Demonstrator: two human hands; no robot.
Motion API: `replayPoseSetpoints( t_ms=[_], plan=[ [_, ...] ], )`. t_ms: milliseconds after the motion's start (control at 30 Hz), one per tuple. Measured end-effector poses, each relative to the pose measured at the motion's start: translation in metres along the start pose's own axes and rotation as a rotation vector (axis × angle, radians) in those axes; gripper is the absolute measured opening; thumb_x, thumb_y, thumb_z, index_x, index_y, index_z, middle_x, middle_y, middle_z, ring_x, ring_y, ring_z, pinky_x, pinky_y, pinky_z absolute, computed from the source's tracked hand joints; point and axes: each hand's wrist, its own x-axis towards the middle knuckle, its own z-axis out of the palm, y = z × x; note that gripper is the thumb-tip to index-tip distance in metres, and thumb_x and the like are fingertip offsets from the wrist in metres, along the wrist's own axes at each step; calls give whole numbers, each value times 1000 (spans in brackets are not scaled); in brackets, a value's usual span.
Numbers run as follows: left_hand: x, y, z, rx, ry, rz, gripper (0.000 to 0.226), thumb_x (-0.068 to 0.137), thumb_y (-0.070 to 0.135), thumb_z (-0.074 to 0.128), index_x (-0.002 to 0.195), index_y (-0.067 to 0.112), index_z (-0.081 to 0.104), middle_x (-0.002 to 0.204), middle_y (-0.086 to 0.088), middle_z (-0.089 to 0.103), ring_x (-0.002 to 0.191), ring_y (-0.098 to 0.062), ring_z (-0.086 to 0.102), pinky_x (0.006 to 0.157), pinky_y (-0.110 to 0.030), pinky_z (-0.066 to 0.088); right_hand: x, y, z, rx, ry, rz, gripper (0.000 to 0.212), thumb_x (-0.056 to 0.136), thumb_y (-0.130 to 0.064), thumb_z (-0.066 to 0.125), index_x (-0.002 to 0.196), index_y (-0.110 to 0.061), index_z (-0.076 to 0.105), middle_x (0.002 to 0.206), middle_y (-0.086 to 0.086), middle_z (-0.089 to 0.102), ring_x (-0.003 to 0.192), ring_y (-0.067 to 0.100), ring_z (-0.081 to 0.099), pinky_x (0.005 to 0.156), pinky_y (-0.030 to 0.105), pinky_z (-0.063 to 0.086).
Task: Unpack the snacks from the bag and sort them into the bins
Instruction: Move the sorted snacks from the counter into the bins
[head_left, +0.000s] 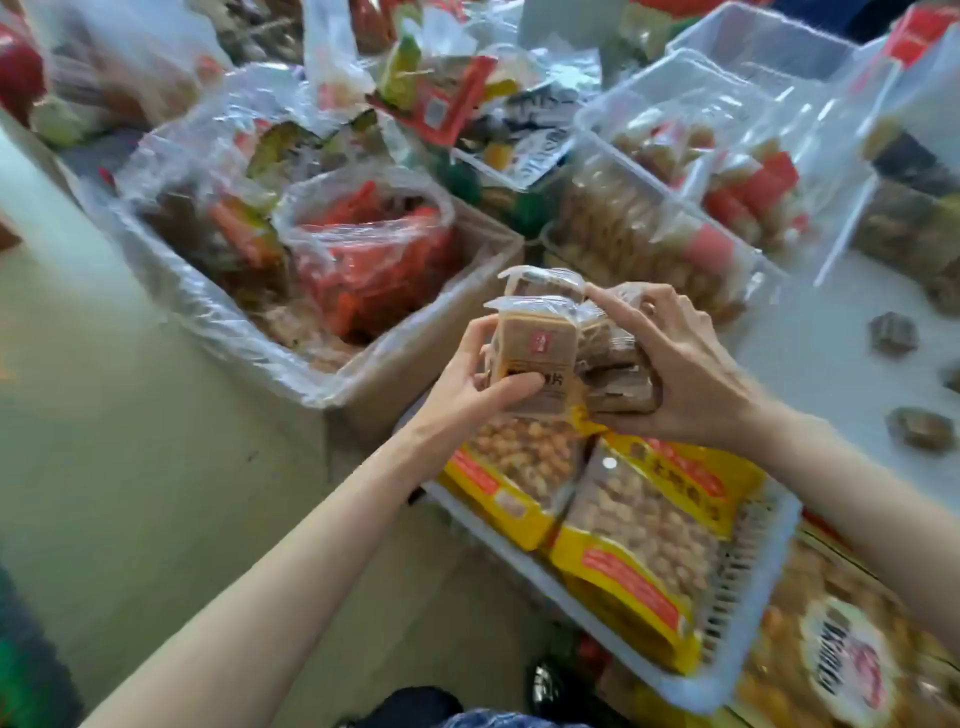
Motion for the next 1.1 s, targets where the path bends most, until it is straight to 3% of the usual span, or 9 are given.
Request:
replayPoseSetpoints(
  t_ms=[233,367,467,600,700,767,900,1000,1100],
  plan=[
    [-159,28,-239,-16,417,-11,65,58,45,72,118,30,52,116,-4,65,107,-13,62,86,-21,48,157,-234,92,199,-133,-303,102,58,-65,61,144,-49,7,127,5,36,114,31,40,93,45,35],
    [-229,22,-343,-151,716,12,68,57,40,72,119,25,50,108,2,67,100,-13,63,88,-30,50,238,-356,145,239,-222,-487,106,59,-57,73,142,-44,10,132,8,37,116,33,41,95,46,36],
    [-256,6,-406,-258,882,22,75,56,36,72,122,20,42,109,0,63,96,-13,61,77,-27,51,291,-428,195,270,-290,-600,101,59,-56,69,141,-43,11,134,8,35,117,34,40,93,43,33],
    [-285,-31,-500,-424,1131,-24,70,52,33,72,116,24,45,113,-7,63,97,-26,62,69,-27,55,361,-508,288,341,-447,-646,103,60,-52,75,144,-43,16,134,6,33,118,31,38,94,42,33],
    [-315,-74,-576,-491,1353,-69,66,52,33,75,111,27,49,120,-14,62,108,-36,60,78,-34,53,407,-577,372,399,-607,-605,103,63,-45,80,145,-41,19,131,4,33,118,30,38,98,42,32],
    [-341,-107,-619,-546,1511,-155,65,48,35,77,107,30,51,121,-11,62,110,-35,59,85,-39,51,421,-622,427,399,-720,-531,101,63,-43,80,145,-40,20,132,3,33,121,30,38,101,43,31],
    [-398,-179,-697,-459,1670,-513,92,46,51,77,129,31,43,129,-5,57,115,-28,56,104,-48,41,432,-703,535,329,-932,-443,95,63,-50,77,142,-35,25,132,5,34,123,34,40,102,44,35],
    [-430,-235,-752,-475,1634,-702,65,78,36,72,133,29,37,129,-5,52,114,-26,52,102,-43,41,436,-748,613,242,-1076,-418,91,64,-56,76,137,-29,29,130,7,35,121,35,41,101,47,36],
    [-453,-300,-805,-489,1626,-821,62,84,29,69,135,22,35,125,-4,49,113,-24,48,95,-36,41,442,-791,693,255,-1127,-372,91,65,-57,75,137,-28,29,129,8,36,123,37,41,101,47,36]
  ],
)
